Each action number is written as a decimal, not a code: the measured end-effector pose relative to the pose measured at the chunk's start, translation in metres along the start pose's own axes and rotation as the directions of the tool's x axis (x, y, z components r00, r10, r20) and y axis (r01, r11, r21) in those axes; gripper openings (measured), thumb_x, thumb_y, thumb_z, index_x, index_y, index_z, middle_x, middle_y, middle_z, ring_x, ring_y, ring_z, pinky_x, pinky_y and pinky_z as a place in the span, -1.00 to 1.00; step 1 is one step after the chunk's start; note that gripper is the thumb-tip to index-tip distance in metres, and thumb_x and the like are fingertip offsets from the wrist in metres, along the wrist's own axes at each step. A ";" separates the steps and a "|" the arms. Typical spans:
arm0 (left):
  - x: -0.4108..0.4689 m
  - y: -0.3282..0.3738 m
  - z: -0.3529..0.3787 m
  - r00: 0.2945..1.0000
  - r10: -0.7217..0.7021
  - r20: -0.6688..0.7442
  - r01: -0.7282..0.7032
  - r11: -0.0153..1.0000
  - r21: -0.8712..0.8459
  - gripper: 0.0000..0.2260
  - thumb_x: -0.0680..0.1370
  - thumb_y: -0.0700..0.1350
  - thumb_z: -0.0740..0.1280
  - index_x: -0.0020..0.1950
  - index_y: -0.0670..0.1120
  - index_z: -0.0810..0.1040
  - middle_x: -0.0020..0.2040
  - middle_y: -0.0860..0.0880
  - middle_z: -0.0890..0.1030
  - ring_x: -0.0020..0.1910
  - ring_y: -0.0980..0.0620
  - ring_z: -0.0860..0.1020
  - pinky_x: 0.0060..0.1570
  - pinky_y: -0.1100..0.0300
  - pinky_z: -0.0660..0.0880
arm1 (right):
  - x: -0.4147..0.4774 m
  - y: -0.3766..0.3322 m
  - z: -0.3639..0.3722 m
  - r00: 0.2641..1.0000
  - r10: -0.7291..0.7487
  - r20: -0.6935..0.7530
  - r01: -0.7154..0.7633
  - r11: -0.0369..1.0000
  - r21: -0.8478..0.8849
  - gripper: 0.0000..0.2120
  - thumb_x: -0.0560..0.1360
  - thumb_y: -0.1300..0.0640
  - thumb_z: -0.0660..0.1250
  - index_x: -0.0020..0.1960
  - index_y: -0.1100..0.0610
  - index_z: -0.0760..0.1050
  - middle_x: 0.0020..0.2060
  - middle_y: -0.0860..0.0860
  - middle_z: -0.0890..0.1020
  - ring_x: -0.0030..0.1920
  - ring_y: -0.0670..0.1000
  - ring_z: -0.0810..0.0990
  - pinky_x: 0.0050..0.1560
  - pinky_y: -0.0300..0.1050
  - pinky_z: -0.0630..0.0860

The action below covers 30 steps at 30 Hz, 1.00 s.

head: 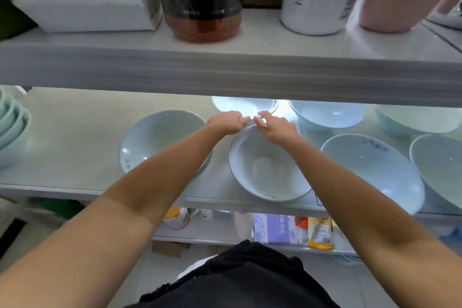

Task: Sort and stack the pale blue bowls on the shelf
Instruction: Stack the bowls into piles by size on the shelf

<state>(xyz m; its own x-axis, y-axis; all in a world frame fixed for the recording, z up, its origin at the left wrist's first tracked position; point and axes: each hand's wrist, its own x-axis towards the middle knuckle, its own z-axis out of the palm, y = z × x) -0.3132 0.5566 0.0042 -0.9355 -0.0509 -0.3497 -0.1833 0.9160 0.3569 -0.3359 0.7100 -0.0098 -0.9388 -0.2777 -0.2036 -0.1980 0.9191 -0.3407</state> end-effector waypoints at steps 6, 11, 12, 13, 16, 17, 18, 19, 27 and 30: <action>0.006 0.001 0.007 0.999 0.045 -0.021 -0.049 0.982 -0.181 -0.64 0.63 0.03 0.13 0.24 -0.21 0.48 0.22 -0.14 0.53 0.19 -0.14 0.48 0.04 0.15 0.33 | 0.008 0.003 -0.005 0.997 -0.051 0.056 0.050 0.998 0.034 -0.57 0.60 -0.18 -0.04 0.36 0.00 0.30 0.26 0.08 0.53 0.27 0.13 0.46 0.28 0.08 0.33; 0.009 0.000 0.007 0.968 0.010 -0.251 -0.067 0.973 -0.221 -0.80 0.55 -0.08 0.31 0.07 -0.19 0.57 0.02 -0.15 0.59 0.08 -0.15 0.54 -0.06 0.16 0.36 | 0.009 0.002 -0.006 0.995 -0.078 0.062 0.077 0.997 0.032 -0.62 0.60 -0.12 0.01 0.32 0.04 0.30 0.14 0.12 0.57 0.14 0.15 0.52 0.18 0.06 0.42; 0.009 0.002 0.005 0.952 -0.010 -0.307 -0.069 0.966 -0.247 -0.84 0.54 -0.12 0.33 0.00 -0.20 0.59 -0.04 -0.16 0.61 0.03 -0.16 0.56 -0.13 0.19 0.35 | 0.009 0.002 -0.006 0.995 -0.078 0.066 0.076 0.997 0.033 -0.63 0.60 -0.11 0.01 0.29 0.06 0.31 0.11 0.13 0.57 0.12 0.16 0.53 0.16 0.05 0.42; 0.009 0.004 0.003 0.936 -0.022 -0.351 -0.073 0.964 -0.255 -0.87 0.52 -0.15 0.34 -0.06 -0.20 0.60 -0.07 -0.17 0.63 -0.01 -0.16 0.57 -0.16 0.21 0.34 | 0.009 0.002 -0.006 0.995 -0.078 0.062 0.076 0.997 0.034 -0.64 0.60 -0.11 0.01 0.27 0.07 0.31 0.09 0.14 0.58 0.09 0.16 0.54 0.14 0.04 0.43; 0.003 0.011 -0.003 0.904 -0.018 -0.428 -0.097 0.965 -0.245 -0.90 0.51 -0.16 0.34 -0.11 -0.18 0.62 -0.08 -0.16 0.65 -0.02 -0.15 0.57 -0.16 0.19 0.38 | 0.007 0.003 -0.004 0.997 -0.075 -0.008 0.076 0.996 0.057 -0.66 0.61 -0.09 0.03 0.25 0.10 0.30 0.03 0.17 0.58 0.02 0.18 0.53 0.01 0.00 0.41; 0.000 0.012 -0.003 0.894 -0.016 -0.447 -0.109 0.962 -0.252 -0.88 0.52 -0.14 0.35 -0.09 -0.18 0.63 -0.07 -0.15 0.66 -0.02 -0.15 0.57 -0.12 0.16 0.41 | 0.005 0.003 -0.004 0.995 -0.081 -0.052 0.084 0.994 0.067 -0.68 0.61 -0.07 0.03 0.24 0.11 0.30 0.02 0.18 0.58 0.00 0.18 0.53 -0.04 -0.02 0.39; -0.003 0.012 -0.003 0.884 -0.014 -0.467 -0.123 0.957 -0.261 -0.86 0.53 -0.12 0.35 -0.06 -0.16 0.66 -0.06 -0.14 0.67 -0.03 -0.13 0.58 -0.08 0.15 0.43 | 0.004 0.003 -0.006 0.991 -0.088 -0.100 0.096 0.992 0.076 -0.69 0.61 -0.07 0.04 0.23 0.11 0.31 0.01 0.19 0.57 0.02 0.19 0.52 -0.06 -0.03 0.38; -0.006 0.012 -0.004 0.873 -0.014 -0.488 -0.134 0.954 -0.268 -0.85 0.53 -0.11 0.34 -0.04 -0.13 0.68 -0.05 -0.13 0.68 -0.04 -0.12 0.58 -0.08 0.17 0.43 | 0.002 0.004 -0.009 0.984 -0.098 -0.146 0.111 0.990 0.082 -0.69 0.61 -0.07 0.04 0.22 0.10 0.33 0.03 0.19 0.56 0.06 0.19 0.51 -0.05 -0.02 0.38; -0.052 0.022 -0.010 0.736 0.016 -0.677 -0.301 0.903 -0.306 -0.83 0.49 -0.10 0.40 0.00 -0.14 0.69 -0.03 -0.12 0.70 -0.03 -0.13 0.61 -0.04 0.13 0.46 | -0.031 0.003 -0.038 0.902 -0.211 -0.377 0.233 0.972 0.011 -0.62 0.60 -0.08 0.12 0.29 0.09 0.48 0.15 0.13 0.60 0.21 0.17 0.47 0.11 0.02 0.41; -0.071 0.022 -0.001 0.716 0.045 -0.696 -0.368 0.873 -0.322 -0.85 0.47 -0.05 0.41 -0.07 -0.10 0.68 -0.11 -0.06 0.70 -0.06 -0.10 0.60 -0.06 0.09 0.44 | -0.058 0.010 -0.038 0.844 -0.254 -0.472 0.292 0.956 0.009 -0.67 0.57 -0.10 0.18 0.18 0.09 0.50 0.05 0.10 0.62 0.14 0.14 0.50 0.04 -0.01 0.41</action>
<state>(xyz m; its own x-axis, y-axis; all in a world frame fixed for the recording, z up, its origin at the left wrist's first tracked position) -0.2510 0.5800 0.0380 -0.8887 -0.2726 0.3687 0.0866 0.6898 0.7188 -0.2936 0.7457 0.0333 -0.8754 -0.3358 0.3478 -0.4613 0.7954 -0.3932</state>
